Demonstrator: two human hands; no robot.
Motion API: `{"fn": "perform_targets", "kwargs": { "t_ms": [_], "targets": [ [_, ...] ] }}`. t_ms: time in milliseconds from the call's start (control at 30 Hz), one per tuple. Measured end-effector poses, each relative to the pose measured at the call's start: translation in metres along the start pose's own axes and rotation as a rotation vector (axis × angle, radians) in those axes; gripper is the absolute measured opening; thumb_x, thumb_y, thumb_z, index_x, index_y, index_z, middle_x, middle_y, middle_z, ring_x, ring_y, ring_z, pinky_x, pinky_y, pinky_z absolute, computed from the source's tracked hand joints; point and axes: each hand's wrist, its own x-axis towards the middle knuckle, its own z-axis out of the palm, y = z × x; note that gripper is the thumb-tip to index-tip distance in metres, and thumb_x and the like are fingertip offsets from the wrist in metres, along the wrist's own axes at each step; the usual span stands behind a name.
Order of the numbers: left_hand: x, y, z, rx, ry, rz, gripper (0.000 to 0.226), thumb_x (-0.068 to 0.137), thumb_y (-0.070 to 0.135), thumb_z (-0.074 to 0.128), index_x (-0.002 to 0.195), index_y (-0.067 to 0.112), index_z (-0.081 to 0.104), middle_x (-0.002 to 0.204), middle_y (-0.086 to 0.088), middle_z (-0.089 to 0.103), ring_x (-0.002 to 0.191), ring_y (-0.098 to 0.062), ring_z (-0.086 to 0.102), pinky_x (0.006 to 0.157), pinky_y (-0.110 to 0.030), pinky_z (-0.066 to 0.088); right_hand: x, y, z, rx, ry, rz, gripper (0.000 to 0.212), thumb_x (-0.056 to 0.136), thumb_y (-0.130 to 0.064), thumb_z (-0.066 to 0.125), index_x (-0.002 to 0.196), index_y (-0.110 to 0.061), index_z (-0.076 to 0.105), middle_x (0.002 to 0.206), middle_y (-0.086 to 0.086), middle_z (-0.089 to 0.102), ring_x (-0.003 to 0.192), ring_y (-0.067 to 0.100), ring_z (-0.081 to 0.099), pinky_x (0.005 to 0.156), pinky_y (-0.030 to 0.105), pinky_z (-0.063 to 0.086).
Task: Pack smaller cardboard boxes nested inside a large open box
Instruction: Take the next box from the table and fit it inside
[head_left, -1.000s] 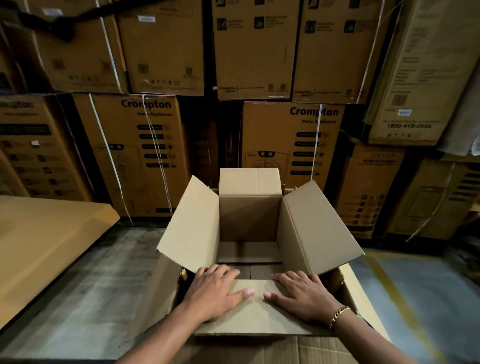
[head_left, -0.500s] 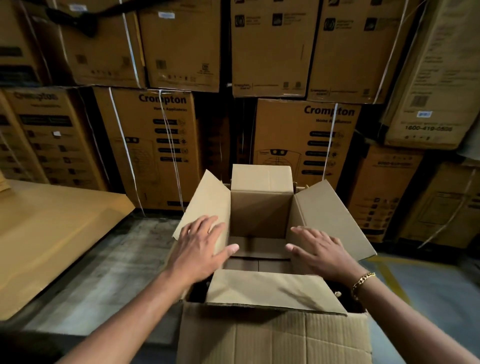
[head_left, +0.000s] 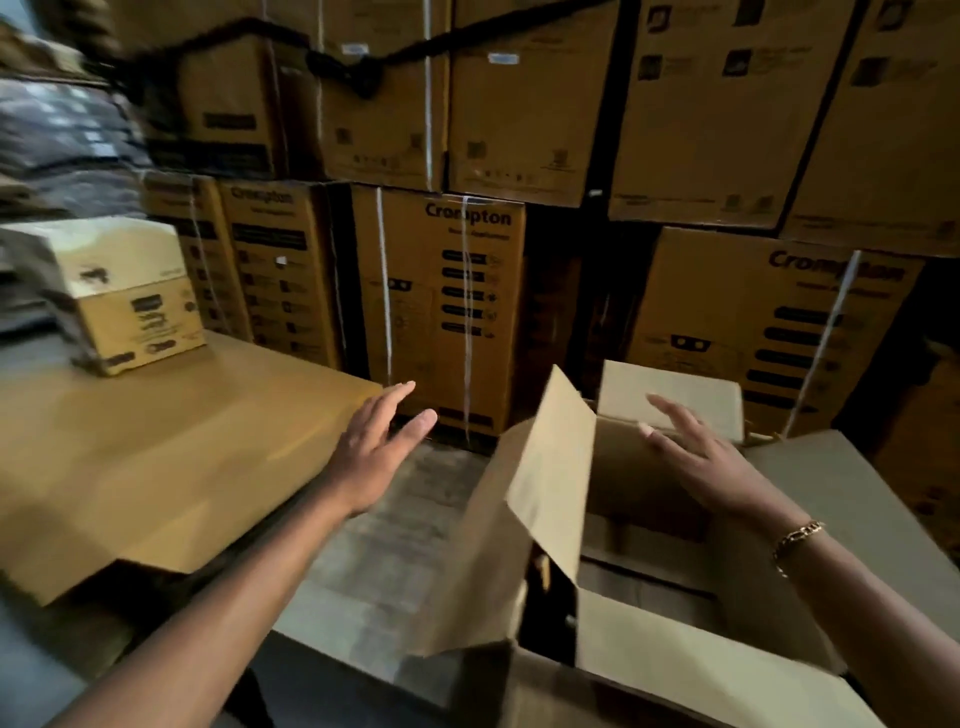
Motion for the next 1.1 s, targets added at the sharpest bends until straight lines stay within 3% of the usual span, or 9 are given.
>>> {"fn": "perform_targets", "kwargs": {
  "t_ms": [100, 200, 300, 400, 500, 633, 800, 1100],
  "targets": [
    [-0.001, -0.034, -0.059, -0.212, 0.053, -0.073, 0.082, 0.081, 0.072, 0.042, 0.153, 0.033, 0.037, 0.158, 0.007, 0.034, 0.136, -0.007, 0.037, 0.107, -0.027, 0.031, 0.032, -0.057, 0.041, 0.275, -0.056, -0.035, 0.074, 0.088, -0.064, 0.044, 0.155, -0.038, 0.027, 0.161, -0.004, 0.031, 0.133, 0.009, 0.035, 0.108, 0.037, 0.028],
    [-0.007, -0.077, -0.125, -0.293, 0.122, -0.123, 0.085, 0.077, 0.08, 0.043, 0.15, 0.038, 0.039, 0.153, 0.014, 0.037, 0.12, 0.012, 0.042, 0.093, -0.011, 0.03, 0.065, -0.114, 0.093, 0.42, -0.073, -0.081, 0.071, 0.09, -0.062, 0.047, 0.155, -0.036, 0.031, 0.161, -0.013, 0.029, 0.139, 0.005, 0.032, 0.112, 0.034, 0.025],
    [-0.014, -0.121, -0.194, -0.294, 0.182, -0.153, 0.099, 0.066, 0.094, 0.044, 0.149, 0.04, 0.039, 0.156, 0.014, 0.038, 0.134, 0.004, 0.039, 0.11, -0.025, 0.029, 0.099, -0.17, 0.148, 0.489, -0.108, -0.121, 0.073, 0.086, -0.064, 0.048, 0.153, -0.038, 0.034, 0.156, -0.015, 0.035, 0.138, 0.004, 0.034, 0.105, 0.028, 0.028],
    [-0.022, -0.163, -0.259, -0.282, 0.267, -0.195, 0.112, 0.057, 0.101, 0.042, 0.15, 0.04, 0.038, 0.154, 0.013, 0.04, 0.139, -0.005, 0.037, 0.11, -0.032, 0.029, 0.127, -0.221, 0.203, 0.52, -0.166, -0.125, 0.075, 0.085, -0.067, 0.048, 0.153, -0.039, 0.033, 0.159, -0.012, 0.032, 0.138, 0.009, 0.033, 0.108, 0.034, 0.03],
    [-0.03, -0.203, -0.314, -0.3, 0.367, -0.225, 0.105, 0.064, 0.094, 0.043, 0.15, 0.035, 0.04, 0.154, 0.009, 0.044, 0.137, -0.007, 0.042, 0.105, -0.03, 0.034, 0.153, -0.266, 0.257, 0.557, -0.221, -0.125, 0.078, 0.081, -0.073, 0.051, 0.151, -0.044, 0.035, 0.161, -0.01, 0.031, 0.144, 0.018, 0.032, 0.115, 0.044, 0.03],
    [-0.035, -0.251, -0.373, -0.326, 0.475, -0.284, 0.1, 0.069, 0.085, 0.041, 0.151, 0.028, 0.041, 0.153, 0.007, 0.045, 0.137, -0.01, 0.044, 0.117, -0.045, 0.031, 0.182, -0.319, 0.327, 0.591, -0.315, -0.128, 0.076, 0.081, -0.075, 0.052, 0.15, -0.047, 0.035, 0.162, -0.007, 0.03, 0.144, 0.027, 0.033, 0.113, 0.049, 0.031],
    [-0.03, -0.314, -0.432, -0.345, 0.561, -0.32, 0.08, 0.083, 0.071, 0.036, 0.151, 0.029, 0.041, 0.153, 0.008, 0.045, 0.137, -0.009, 0.043, 0.115, -0.043, 0.032, 0.224, -0.381, 0.407, 0.633, -0.369, -0.16, 0.068, 0.09, -0.067, 0.051, 0.151, -0.041, 0.036, 0.159, -0.005, 0.035, 0.14, 0.016, 0.038, 0.115, 0.042, 0.029],
    [0.051, -0.43, -0.543, -0.325, 0.534, -0.353, 0.085, 0.08, 0.077, 0.037, 0.152, 0.032, 0.038, 0.156, 0.01, 0.041, 0.138, -0.007, 0.041, 0.118, -0.046, 0.027, 0.34, -0.479, 0.541, 0.718, -0.417, -0.158, 0.072, 0.088, -0.067, 0.052, 0.151, -0.037, 0.037, 0.159, -0.006, 0.036, 0.139, 0.014, 0.04, 0.115, 0.039, 0.029]
  ]
}}
